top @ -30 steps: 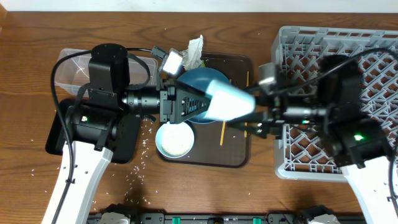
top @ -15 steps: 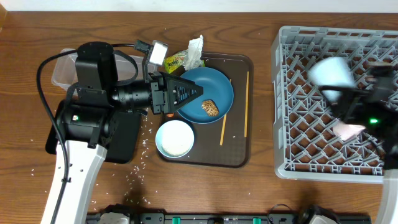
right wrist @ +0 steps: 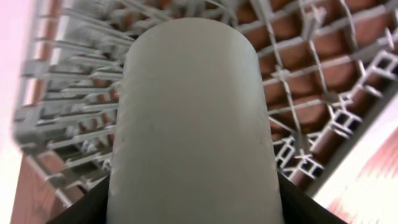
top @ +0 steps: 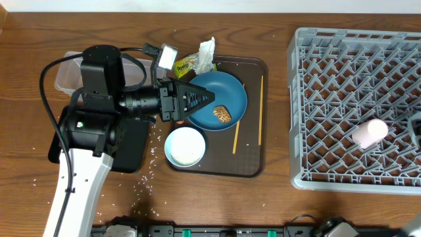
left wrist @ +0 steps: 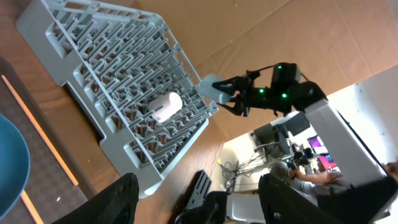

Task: Sort waste into correct bins and load items into the dishwasher rack
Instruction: 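Place the light-blue cup in the dish rack with the right gripper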

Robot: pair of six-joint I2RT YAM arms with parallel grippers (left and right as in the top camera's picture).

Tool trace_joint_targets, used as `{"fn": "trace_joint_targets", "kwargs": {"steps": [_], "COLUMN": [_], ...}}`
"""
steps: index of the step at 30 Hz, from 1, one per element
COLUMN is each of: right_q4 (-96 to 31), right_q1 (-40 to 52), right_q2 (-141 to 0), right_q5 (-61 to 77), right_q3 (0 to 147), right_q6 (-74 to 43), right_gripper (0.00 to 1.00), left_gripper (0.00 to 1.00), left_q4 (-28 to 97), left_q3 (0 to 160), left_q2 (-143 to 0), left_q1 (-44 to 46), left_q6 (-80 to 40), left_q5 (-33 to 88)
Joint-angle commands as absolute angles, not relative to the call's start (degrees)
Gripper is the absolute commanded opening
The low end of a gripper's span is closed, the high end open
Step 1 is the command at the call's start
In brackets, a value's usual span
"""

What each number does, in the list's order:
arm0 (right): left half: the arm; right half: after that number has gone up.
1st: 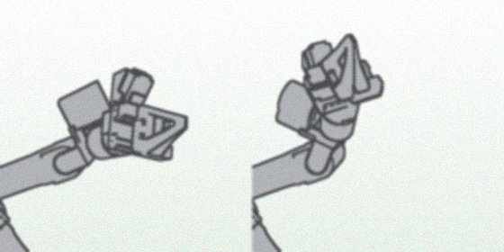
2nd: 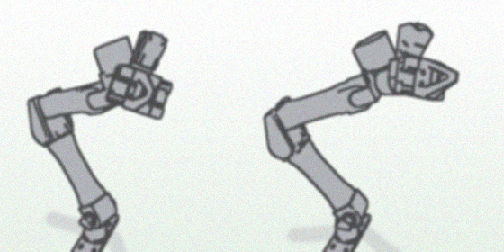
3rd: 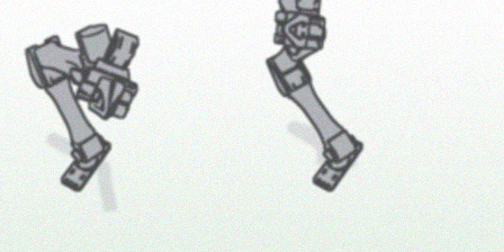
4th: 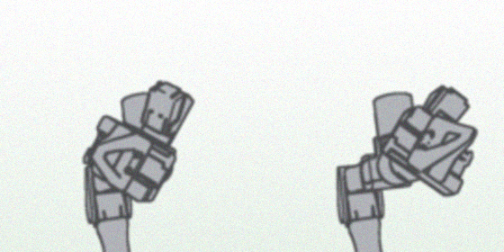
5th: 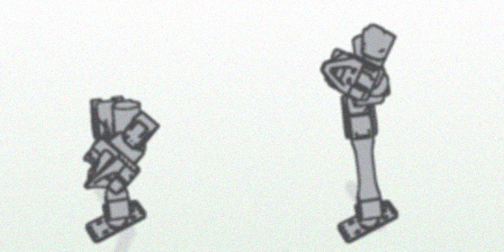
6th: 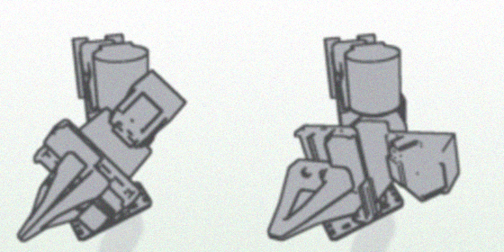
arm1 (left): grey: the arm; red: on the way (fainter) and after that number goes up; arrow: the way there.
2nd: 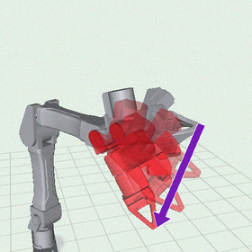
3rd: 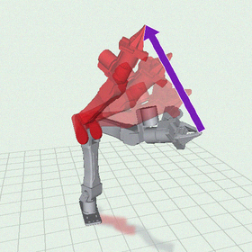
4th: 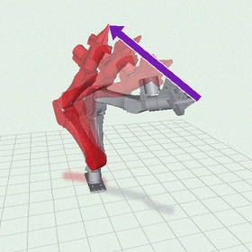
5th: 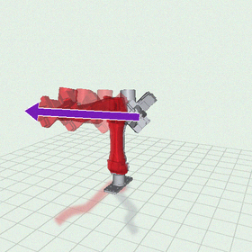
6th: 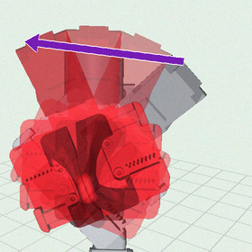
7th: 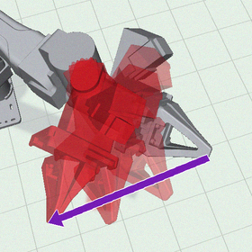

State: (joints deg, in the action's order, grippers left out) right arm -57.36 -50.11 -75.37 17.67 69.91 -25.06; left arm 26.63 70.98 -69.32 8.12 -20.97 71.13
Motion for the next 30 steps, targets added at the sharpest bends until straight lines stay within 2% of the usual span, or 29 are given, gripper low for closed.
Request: {"fn": "trace_joint_targets", "kwargs": {"steps": [1,9,10,11,13,20,25,30], "right_q4": [-57.67,-56.55,-56.55,-56.64,-57.08,-59.35,-62.74,-61.45], "right_q1": [-51.88,-54.76,-55.18,-55.53,-56.36,-57.45,-54.04,-43.97], "right_q2": [-79.13,-89.30,-90.50,-91.46,-93.03,-90.17,-81.95,-71.42], "right_q5": [16.78,16.29,16.32,16.51,18.68,35.16,36.93,37.56], "right_q3": [70.15,70.15,70.15,70.15,70.15,75.20,78.37,78.37], "right_q6": [-27.62,-27.86,-27.86,-27.86,-27.83,-22.02,-20.45,-17.45], "right_gripper": [0.38,0.39,0.43,0.53,0.64,0.68,0.70,0.76], "left_gripper": [0.63,0.63,0.63,0.63,0.63,0.63,0.63,0.63], "left_q4": [26.72,27.16,27.38,27.42,27.42,28.60,34.98,41.32], "left_q3": [71.48,71.48,71.48,71.48,71.48,71.48,71.48,71.48], "left_q2": [-69.23,-69.23,-69.23,-69.23,-69.23,-69.23,-69.23,-69.23], "left_q1": [7.94,7.94,7.94,7.94,7.94,8.08,9.39,12.08], "left_q6": [-20.21,-20.23,-20.21,-20.21,-20.21,-18.48,-14.55,-12.23], "left_q5": [70.85,70.87,70.85,70.85,70.85,70.19,58.41,43.83]}}
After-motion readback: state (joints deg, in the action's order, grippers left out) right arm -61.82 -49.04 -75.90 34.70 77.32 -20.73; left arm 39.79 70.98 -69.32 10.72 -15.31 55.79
